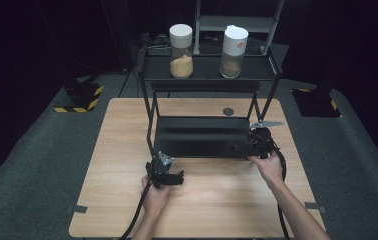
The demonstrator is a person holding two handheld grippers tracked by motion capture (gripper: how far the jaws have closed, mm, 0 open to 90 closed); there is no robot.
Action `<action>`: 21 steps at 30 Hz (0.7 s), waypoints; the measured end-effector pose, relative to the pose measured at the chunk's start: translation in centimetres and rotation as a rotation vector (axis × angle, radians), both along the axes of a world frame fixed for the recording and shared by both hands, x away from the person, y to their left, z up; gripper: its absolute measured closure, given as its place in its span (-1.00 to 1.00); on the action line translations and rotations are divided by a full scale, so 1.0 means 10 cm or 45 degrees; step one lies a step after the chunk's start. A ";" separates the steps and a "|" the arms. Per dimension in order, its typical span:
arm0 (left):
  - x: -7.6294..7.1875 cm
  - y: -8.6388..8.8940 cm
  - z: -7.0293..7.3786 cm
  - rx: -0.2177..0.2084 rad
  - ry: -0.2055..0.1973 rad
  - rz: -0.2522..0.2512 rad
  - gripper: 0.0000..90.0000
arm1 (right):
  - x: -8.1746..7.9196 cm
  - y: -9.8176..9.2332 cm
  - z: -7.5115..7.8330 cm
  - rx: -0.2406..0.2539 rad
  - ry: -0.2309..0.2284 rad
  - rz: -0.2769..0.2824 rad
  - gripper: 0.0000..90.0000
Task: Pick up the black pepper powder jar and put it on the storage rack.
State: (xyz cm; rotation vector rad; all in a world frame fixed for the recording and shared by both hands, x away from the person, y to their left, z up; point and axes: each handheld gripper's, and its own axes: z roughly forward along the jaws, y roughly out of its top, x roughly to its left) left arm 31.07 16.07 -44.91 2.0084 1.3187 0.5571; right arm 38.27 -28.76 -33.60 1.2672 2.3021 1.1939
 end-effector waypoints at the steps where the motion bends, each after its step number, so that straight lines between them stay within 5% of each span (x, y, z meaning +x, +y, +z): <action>1: 0.00 0.00 0.00 0.000 0.000 0.000 -0.87 | 0.00 0.00 -0.01 0.004 0.002 -0.002 -0.89; 21: 0.00 0.00 0.00 0.000 0.000 0.000 -0.87 | -0.02 0.04 -0.27 0.016 0.049 -0.003 -0.88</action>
